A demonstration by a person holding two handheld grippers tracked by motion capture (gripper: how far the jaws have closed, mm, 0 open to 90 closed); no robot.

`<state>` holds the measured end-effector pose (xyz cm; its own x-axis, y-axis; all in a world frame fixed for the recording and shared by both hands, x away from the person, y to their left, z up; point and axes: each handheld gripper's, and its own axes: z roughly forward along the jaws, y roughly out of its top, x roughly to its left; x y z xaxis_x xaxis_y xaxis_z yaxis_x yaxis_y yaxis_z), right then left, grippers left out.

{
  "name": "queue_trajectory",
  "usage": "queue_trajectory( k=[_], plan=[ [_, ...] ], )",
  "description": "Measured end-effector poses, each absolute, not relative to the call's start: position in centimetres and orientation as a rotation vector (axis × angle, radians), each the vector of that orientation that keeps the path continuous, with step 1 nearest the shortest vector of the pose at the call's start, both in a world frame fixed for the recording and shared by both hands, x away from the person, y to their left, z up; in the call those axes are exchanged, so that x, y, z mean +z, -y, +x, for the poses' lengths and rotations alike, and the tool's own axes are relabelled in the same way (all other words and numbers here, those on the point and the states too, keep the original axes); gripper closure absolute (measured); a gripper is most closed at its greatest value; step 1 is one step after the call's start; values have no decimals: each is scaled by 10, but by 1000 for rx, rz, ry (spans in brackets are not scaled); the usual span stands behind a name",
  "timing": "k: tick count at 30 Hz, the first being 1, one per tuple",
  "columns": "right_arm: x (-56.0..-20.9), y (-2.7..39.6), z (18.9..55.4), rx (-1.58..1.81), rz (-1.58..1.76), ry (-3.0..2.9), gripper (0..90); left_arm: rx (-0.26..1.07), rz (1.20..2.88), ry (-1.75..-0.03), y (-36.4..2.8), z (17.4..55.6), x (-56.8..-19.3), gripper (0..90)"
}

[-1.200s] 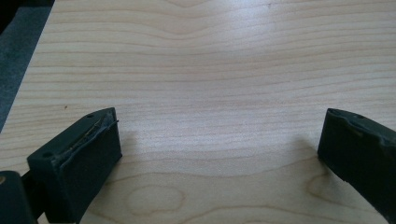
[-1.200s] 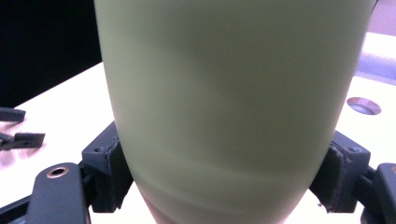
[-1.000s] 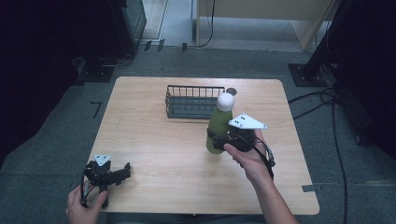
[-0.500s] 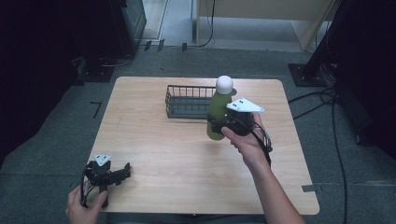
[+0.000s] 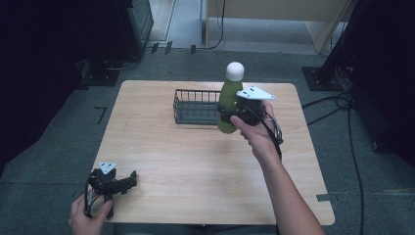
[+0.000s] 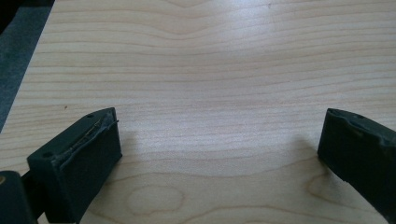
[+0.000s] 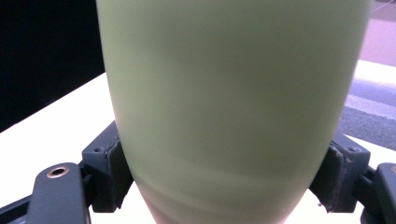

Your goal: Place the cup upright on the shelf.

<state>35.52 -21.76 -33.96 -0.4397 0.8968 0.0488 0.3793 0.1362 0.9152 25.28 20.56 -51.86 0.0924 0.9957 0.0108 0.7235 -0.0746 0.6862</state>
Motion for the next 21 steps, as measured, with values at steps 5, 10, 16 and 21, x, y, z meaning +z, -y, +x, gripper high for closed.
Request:
queue_trajectory(
  k=[5, 10, 16, 21],
  plan=[
    [-334, 218, 364, 1272, 1222, -1875, 205, 681, 1855, -1684, -206, 253, -519, 0],
    [-328, 220, 378, 1274, 1253, -1841, 205, 681, 1855, -1683, -206, 253, -519, 0],
    [-322, 219, 390, 1260, 1272, -1824, 205, 680, 1855, -1683, -206, 253, -519, 0],
    [-319, 213, 406, 1253, 1272, -1813, 205, 680, 1854, -1684, -206, 253, -519, 0]
  ],
)
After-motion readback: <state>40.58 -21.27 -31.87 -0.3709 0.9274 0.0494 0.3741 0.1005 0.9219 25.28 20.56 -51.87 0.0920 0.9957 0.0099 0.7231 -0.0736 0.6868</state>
